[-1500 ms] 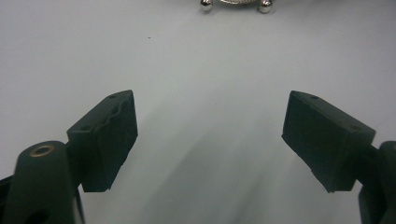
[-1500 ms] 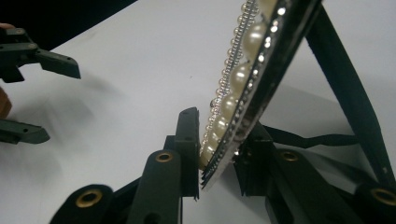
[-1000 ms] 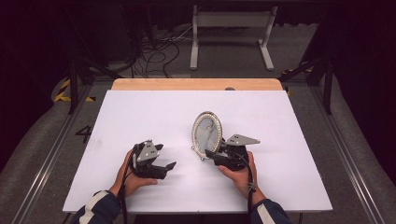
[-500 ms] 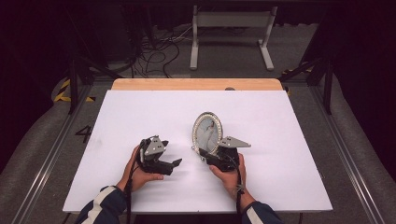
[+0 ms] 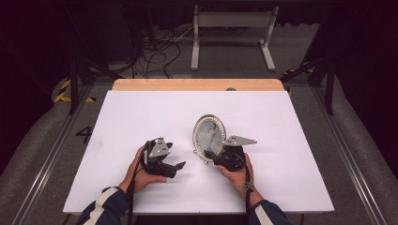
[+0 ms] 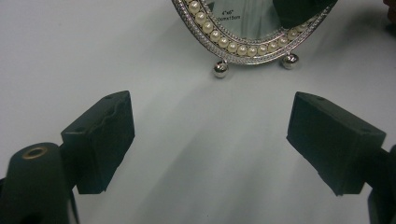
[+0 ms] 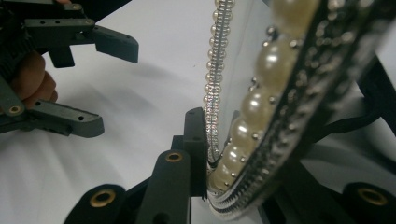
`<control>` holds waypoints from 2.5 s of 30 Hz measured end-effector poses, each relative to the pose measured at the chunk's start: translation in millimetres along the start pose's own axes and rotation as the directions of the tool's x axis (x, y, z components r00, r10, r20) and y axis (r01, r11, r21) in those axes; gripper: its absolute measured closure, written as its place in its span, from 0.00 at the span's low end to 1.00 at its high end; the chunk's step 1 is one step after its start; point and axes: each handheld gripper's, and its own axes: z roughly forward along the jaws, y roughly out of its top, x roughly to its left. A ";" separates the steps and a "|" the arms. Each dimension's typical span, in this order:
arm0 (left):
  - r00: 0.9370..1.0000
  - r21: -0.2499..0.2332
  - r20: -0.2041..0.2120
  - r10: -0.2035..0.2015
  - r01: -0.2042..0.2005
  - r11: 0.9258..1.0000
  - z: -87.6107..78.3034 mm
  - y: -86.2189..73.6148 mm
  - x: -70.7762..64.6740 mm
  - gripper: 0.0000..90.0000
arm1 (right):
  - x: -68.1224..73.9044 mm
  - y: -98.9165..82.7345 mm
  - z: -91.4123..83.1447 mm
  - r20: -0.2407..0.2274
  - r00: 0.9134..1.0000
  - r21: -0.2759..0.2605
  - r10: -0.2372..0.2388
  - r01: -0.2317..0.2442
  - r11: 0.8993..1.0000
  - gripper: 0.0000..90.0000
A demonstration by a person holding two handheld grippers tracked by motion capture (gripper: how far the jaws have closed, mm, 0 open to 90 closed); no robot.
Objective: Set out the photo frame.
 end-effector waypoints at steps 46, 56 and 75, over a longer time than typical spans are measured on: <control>0.994 -0.067 0.112 -0.005 0.012 0.998 54.1 48.4 21.1 0.20 | 22.8 8.3 -68.0 0.211 0.968 -0.136 -0.134 0.165 0.977 0.90; 0.992 -0.088 0.120 0.037 -0.026 0.996 49.9 53.0 10.8 0.28 | 22.4 8.4 -68.1 0.212 0.967 -0.127 -0.141 0.170 0.977 0.90; 0.989 -0.078 0.150 -0.015 0.027 0.997 38.0 47.2 11.9 0.30 | 13.4 9.0 -66.0 0.189 0.980 -0.145 -0.064 0.093 0.985 0.90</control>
